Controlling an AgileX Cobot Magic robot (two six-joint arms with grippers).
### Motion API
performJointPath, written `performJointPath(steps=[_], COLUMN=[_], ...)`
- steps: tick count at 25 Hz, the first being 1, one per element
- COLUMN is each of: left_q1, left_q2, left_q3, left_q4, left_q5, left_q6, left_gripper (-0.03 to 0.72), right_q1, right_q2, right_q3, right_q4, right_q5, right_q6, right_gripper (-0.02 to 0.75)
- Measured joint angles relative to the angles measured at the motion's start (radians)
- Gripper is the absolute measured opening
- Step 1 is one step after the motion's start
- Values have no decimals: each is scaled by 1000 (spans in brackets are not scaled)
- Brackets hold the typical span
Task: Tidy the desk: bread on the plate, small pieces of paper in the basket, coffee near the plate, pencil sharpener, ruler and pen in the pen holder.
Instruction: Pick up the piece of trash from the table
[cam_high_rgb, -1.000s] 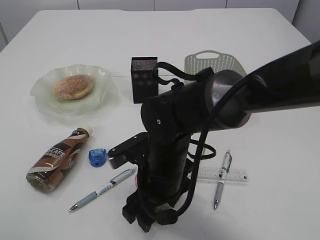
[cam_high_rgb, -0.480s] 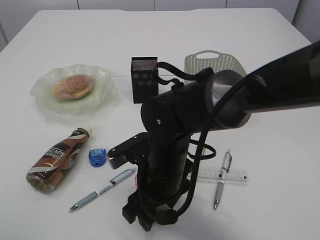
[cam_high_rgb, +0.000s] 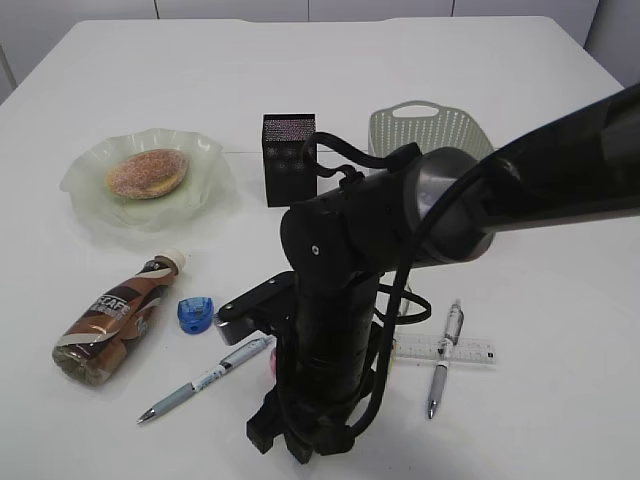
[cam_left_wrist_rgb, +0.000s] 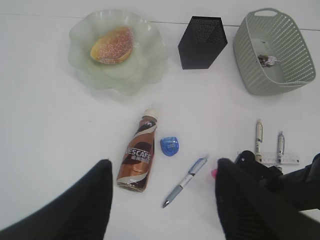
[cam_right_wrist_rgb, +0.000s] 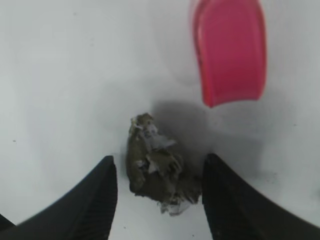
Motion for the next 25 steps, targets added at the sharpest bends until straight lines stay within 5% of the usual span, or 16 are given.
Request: performJointPath(steps=[7,15,25], left_q1=[0,0,0], left_q2=[0,0,0], left_q3=[0,0,0], left_q4=[0,0,0], left_q5=[0,0,0], left_q6=[0,0,0], left_gripper=[475,470,460], right_q1=[0,0,0], right_q2=[2,5,-48], right_q3=[0,0,-2], right_q4=[2,6,3], right_q5=[2,4,78], right_q6=[0,11,82], right_gripper=[395,100,79])
